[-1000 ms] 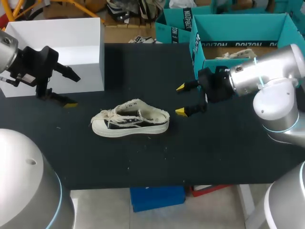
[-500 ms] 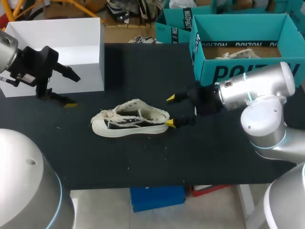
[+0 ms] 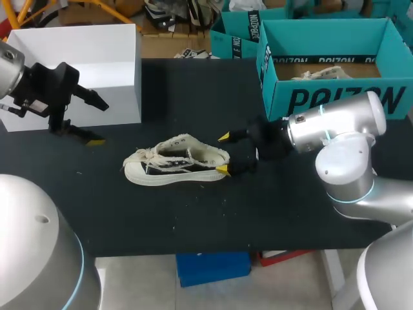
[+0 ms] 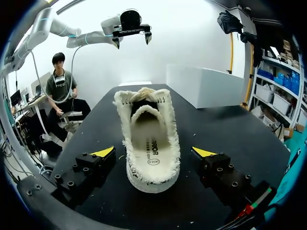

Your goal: Take the shoe out of the shoebox, open the shoe tongue, remove and reinsert the insole, then place the shoe into the shoebox

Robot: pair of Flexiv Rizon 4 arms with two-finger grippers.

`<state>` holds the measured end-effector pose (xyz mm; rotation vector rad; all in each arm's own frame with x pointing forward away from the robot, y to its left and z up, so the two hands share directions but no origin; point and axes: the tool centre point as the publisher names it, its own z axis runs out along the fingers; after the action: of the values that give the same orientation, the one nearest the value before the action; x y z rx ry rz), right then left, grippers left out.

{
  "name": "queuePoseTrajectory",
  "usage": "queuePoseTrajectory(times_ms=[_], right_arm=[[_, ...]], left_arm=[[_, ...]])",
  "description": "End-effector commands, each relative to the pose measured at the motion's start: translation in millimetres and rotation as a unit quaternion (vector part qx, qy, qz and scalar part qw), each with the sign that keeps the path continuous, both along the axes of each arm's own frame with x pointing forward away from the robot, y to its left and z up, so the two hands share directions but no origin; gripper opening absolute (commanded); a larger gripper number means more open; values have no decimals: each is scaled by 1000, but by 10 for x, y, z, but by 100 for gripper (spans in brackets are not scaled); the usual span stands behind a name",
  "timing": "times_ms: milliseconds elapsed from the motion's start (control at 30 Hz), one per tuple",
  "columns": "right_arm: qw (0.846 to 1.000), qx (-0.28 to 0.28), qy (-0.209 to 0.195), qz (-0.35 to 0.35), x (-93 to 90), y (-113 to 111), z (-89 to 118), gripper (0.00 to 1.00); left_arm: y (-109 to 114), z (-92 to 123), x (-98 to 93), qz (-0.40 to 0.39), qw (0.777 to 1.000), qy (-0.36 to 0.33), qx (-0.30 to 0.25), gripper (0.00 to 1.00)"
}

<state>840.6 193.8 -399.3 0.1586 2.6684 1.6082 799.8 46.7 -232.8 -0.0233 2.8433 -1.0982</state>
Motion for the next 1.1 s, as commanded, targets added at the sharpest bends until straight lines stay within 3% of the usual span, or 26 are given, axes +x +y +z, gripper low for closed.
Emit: queuePoseTrajectory(times_ms=[33,1100], right_arm=[[1000,0,3,2,43,69,-65,100],[999,-7,34,26,-9,272,-316,100]], left_arm=[[1,-13,-5,0,1000,-2,0,100],[1,-13,-5,0,1000,-2,0,100]])
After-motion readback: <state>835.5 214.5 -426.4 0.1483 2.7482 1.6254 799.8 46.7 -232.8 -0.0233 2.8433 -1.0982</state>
